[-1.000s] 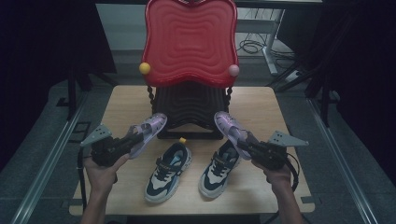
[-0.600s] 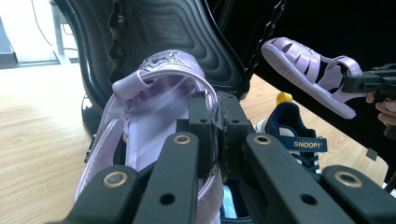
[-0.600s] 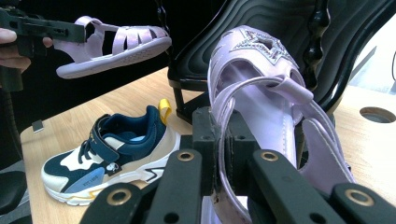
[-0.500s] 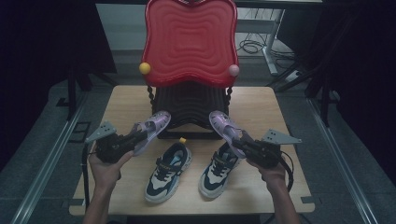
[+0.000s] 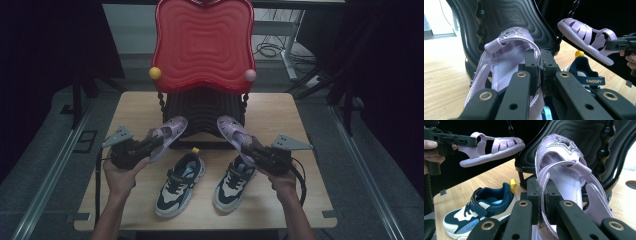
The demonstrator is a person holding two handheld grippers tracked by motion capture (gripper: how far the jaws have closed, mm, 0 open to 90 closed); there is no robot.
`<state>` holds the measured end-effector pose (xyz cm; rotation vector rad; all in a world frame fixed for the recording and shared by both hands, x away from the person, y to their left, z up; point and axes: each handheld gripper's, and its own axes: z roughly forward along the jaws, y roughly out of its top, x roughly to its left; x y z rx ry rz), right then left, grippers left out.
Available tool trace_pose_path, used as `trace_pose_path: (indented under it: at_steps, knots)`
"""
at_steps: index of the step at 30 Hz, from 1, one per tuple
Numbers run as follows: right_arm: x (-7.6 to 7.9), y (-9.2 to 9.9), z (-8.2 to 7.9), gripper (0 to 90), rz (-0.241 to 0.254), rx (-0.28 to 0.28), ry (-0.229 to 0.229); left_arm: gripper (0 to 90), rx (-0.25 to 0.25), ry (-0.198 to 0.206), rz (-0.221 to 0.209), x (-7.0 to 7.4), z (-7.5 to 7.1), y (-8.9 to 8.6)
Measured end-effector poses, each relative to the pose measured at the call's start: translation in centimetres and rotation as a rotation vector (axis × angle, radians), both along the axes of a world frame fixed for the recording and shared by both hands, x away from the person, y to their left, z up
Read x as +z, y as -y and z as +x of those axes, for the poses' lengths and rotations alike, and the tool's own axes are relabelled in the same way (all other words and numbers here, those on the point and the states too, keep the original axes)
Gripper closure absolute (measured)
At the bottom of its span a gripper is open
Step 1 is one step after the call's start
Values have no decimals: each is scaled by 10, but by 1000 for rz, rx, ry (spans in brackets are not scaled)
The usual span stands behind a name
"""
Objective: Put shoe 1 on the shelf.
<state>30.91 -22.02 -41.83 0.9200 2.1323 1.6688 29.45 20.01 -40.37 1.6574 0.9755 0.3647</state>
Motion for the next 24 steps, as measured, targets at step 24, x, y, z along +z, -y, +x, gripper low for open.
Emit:
trace_pose_path:
  at_steps: [24]
  knots:
    - [0,-32,18,846,14,-9,-10,860,4,5,2,-4,16,15]
